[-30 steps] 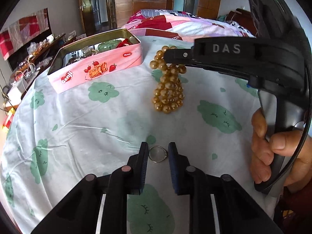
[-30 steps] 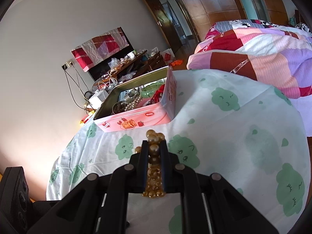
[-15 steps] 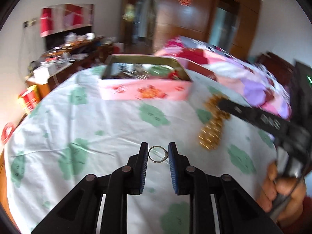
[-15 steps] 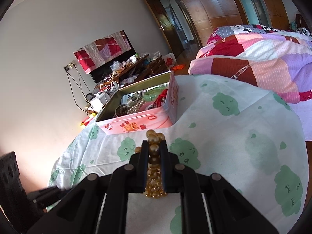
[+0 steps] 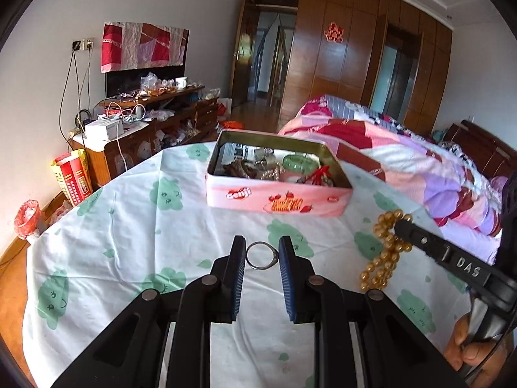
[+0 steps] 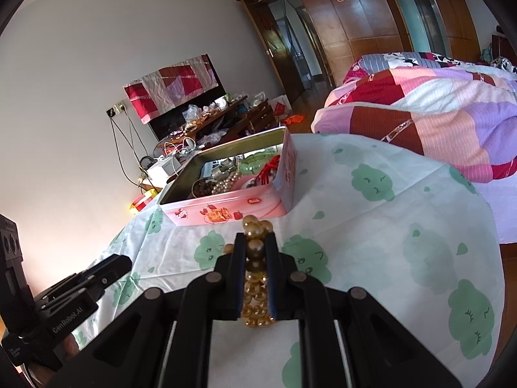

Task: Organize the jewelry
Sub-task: 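Grasp the small silver ring with the left tool while the right tool holds the beads, then carry the ring and gold bead strand over the pink tin with both tools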

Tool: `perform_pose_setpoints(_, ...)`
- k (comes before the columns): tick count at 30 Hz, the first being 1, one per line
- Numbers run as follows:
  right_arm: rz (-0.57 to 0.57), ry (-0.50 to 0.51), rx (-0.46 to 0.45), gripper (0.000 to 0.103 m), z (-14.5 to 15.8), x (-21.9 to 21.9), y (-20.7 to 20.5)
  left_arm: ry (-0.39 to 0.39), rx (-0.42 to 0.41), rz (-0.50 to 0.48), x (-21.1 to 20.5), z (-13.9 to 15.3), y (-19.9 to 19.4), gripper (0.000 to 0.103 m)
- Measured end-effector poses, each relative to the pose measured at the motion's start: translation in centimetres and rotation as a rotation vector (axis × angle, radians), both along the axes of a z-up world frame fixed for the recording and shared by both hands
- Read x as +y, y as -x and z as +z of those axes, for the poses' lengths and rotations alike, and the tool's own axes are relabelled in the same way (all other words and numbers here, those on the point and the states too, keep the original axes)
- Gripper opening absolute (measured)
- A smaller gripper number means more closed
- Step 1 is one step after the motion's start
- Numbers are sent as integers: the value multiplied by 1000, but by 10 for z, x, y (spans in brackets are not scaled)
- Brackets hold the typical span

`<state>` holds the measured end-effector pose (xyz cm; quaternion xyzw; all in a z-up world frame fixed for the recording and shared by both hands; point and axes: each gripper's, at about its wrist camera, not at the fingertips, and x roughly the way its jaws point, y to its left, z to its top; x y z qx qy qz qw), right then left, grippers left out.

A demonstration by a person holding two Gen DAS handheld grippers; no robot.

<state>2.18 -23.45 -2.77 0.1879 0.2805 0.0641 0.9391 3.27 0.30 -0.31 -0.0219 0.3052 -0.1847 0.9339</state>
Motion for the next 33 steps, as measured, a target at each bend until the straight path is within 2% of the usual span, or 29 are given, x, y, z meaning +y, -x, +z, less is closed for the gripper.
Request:
perform_pose_setpoints(7, 0, -5, -15, 14, 6, 4, 2, 18, -16, 9, 5, 5, -3, 21)
perform_pose_setpoints(20, 43, -2, -90, 13, 38, 14, -10, 1, -17, 25, -5, 11, -27, 21)
perform_pose_setpoints(33, 45, 12, -101, 13, 39, 19, -15, 29, -12, 17, -8, 11, -42, 21)
